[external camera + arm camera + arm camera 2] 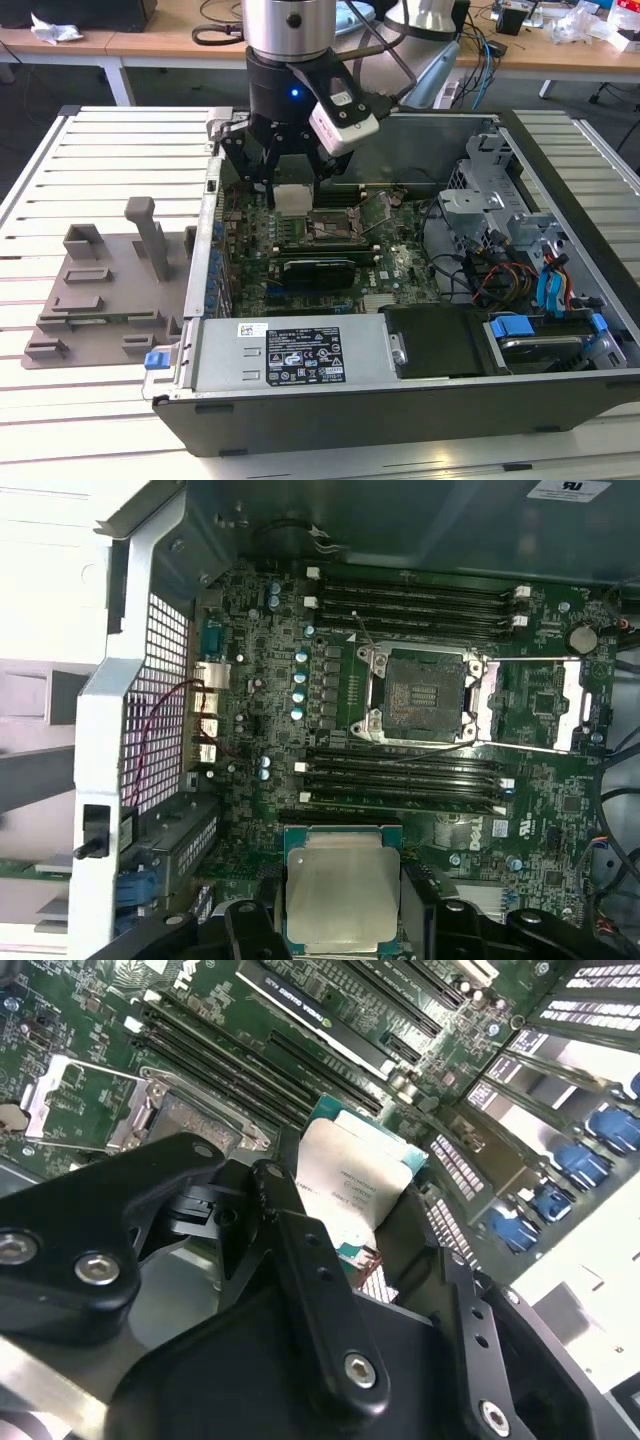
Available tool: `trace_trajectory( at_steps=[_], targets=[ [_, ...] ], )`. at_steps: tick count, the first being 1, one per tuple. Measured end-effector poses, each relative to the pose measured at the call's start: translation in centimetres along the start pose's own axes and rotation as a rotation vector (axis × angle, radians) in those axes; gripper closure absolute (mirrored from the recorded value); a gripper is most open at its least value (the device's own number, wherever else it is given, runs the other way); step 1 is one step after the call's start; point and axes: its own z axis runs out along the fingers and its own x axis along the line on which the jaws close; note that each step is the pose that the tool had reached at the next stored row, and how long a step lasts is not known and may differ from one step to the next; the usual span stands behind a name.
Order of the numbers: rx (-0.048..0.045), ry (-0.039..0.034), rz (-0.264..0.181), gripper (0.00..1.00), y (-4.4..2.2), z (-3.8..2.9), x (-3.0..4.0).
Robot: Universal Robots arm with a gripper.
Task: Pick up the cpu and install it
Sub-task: 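Pick up the cpu and move it towards the insertion slot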
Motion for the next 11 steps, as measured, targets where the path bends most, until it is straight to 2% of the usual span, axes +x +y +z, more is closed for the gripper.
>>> trace_trajectory(
  at_steps=[6,11],
  targets=[
    [0.0002,0.0003,0.000,0.45,0.08,0.60,-0.60],
    [0.0002,0.0004,0.000,0.45,0.19,1.34,-1.25]
  ],
)
